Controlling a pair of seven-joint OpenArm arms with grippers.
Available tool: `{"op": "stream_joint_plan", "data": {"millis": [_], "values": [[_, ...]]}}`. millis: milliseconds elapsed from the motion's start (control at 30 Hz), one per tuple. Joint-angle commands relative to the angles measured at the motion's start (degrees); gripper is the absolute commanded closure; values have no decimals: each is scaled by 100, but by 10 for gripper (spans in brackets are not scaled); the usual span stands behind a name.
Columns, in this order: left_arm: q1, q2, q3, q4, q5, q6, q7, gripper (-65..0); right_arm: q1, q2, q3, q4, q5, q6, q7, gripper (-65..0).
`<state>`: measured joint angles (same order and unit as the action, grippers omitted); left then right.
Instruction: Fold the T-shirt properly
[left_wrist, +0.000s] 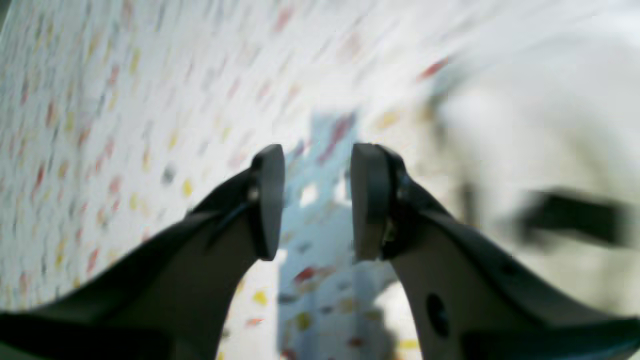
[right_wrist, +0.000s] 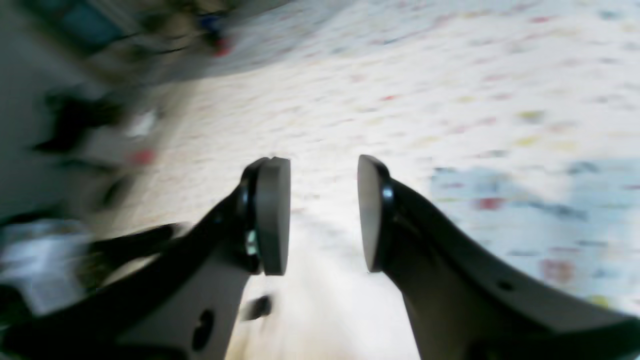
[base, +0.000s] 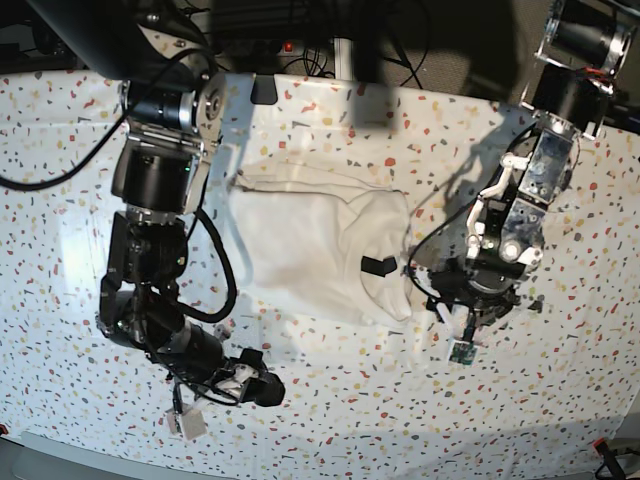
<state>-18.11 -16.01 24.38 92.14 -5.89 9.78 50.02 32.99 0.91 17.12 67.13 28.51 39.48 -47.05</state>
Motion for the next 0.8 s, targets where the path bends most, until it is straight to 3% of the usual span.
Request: {"op": "stream_joint_plan", "data": {"millis": [0,67,200,533,767], "values": [[-116,-4,-35,417,63,-24,-153,-222,219,4,-15,98,-79,52,227,-227],[-26,11,-35,997,-188,-184,-168,-222,221,7,-26,76,-402,52,372,-227],[483,133,-33,1641,-557,-555,-79,-222,219,7,-26,68,-476,52,437,-227],[1770,697,-33,1665,-1075,-1073,-367,-222,219,577,-479,-586,-1438,52,920,-227],[2157,866,-33,1657,-1154,-1207,-422,-222,221,654,-553,-1388,-2033,52,1484,-227]]}}
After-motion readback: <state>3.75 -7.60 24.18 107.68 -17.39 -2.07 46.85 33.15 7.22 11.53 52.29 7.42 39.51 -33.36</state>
